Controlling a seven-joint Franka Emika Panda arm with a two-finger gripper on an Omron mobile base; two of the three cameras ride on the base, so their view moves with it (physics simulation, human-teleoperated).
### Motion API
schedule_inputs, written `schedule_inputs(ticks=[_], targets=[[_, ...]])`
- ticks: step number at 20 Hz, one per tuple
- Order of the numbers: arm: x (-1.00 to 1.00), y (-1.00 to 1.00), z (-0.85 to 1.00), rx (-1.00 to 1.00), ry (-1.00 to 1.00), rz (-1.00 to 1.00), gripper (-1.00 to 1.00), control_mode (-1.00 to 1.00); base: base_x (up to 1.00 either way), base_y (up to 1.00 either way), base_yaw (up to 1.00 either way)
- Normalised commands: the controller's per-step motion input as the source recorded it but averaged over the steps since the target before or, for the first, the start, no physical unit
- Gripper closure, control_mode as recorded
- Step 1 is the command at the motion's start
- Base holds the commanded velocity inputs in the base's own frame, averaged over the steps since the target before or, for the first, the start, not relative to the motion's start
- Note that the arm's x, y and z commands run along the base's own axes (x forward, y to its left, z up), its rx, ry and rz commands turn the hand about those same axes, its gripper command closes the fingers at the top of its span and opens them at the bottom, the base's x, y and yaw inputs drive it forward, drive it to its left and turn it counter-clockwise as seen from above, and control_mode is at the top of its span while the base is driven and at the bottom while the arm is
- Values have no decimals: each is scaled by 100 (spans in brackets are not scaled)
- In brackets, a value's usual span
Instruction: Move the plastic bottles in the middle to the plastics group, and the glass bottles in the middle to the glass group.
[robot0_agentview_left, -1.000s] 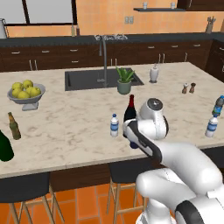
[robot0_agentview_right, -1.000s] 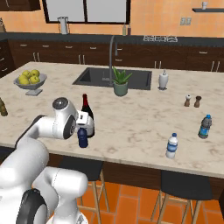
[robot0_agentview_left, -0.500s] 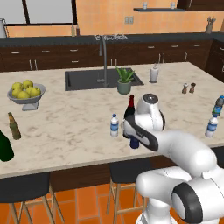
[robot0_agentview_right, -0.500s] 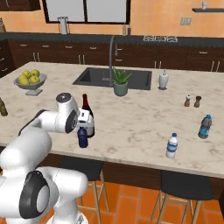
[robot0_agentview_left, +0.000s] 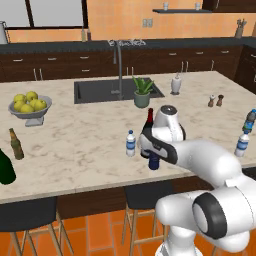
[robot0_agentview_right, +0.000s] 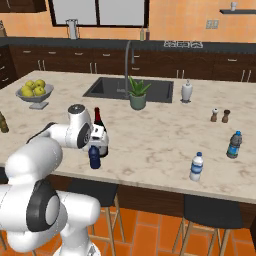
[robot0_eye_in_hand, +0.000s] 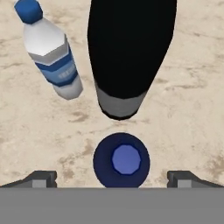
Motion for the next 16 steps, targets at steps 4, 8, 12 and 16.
schedule_inputs(ticks=[4,8,12,16], targets=[[2,0,-21,0,0,0,-100,-100,0,0,0],[0,0,-4,0,0,0,-100,-100,0,0,0],[3,-3,0,0,2,0,-100,-100,0,0,0],[17,0,-2,0,2,0,-100,-100,0,0,0]])
